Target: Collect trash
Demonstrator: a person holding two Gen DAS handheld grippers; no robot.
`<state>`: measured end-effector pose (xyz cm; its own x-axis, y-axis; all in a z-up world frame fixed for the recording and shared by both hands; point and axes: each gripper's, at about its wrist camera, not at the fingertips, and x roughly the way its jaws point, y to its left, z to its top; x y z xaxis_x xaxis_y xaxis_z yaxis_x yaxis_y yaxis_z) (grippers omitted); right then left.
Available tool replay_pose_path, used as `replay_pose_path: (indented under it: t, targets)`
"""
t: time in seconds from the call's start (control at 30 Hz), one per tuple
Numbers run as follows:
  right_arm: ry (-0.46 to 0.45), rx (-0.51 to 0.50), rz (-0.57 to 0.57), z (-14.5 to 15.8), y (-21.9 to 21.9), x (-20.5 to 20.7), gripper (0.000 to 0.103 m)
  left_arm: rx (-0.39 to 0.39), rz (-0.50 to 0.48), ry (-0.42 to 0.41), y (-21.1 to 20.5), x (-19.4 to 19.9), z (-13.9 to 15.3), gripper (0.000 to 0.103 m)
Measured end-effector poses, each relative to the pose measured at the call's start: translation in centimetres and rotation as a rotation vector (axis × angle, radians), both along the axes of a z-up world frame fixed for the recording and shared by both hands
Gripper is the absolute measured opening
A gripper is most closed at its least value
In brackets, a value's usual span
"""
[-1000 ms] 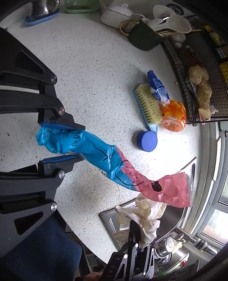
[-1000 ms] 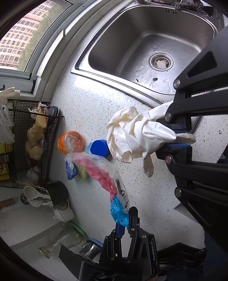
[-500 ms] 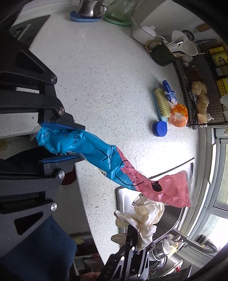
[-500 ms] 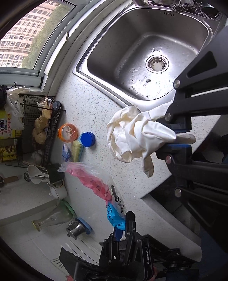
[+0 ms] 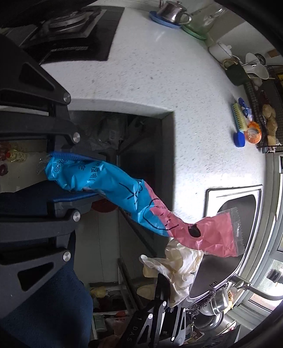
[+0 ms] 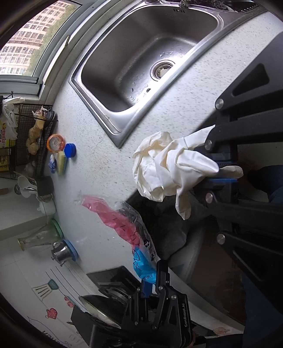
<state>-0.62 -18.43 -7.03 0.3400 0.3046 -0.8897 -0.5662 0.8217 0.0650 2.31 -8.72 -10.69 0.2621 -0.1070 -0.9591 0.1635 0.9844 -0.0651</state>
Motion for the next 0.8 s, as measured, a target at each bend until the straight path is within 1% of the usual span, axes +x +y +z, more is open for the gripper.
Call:
replay_pose_path:
  t: [0.17, 0.3, 0.43, 0.5, 0.6, 0.7, 0.8]
  targets:
    - [0.046, -0.015, 0.032, -1.4, -0.3, -2.4, 0.008, 0.008, 0.019, 0.068, -1.4, -3.1, -2.0, 0.023]
    - [0.079, -0.021, 0.027, -2.8, -0.5, -3.6, 0.008, 0.009, 0.018, 0.117, -1.7, -4.1, -3.5, 0.023]
    - [0.133, -0.032, 0.005, -5.4, -0.4, -4.6, 0.008, 0.013, -0.001, 0.168, -2.1, -4.4, -5.6, 0.023]
    - [0.161, -0.038, -0.008, -7.1, -0.4, -4.8, 0.008, 0.019, -0.009, 0.196, -2.2, -4.1, -7.5, 0.023]
    - [0.208, -0.053, -0.028, -10.4, -0.2, -4.9, 0.008, 0.016, -0.02, 0.237, -2.2, -3.2, -11.2, 0.023]
    - [0.254, -0.068, -0.059, -14.3, 0.0, -4.6, 0.008, 0.008, -0.036, 0.28, -2.1, -2.5, -15.9, 0.023]
    - [0.283, -0.08, -0.092, -18.4, 0.1, -3.9, 0.008, -0.01, -0.038, 0.331, -2.4, -1.8, -21.3, 0.023]
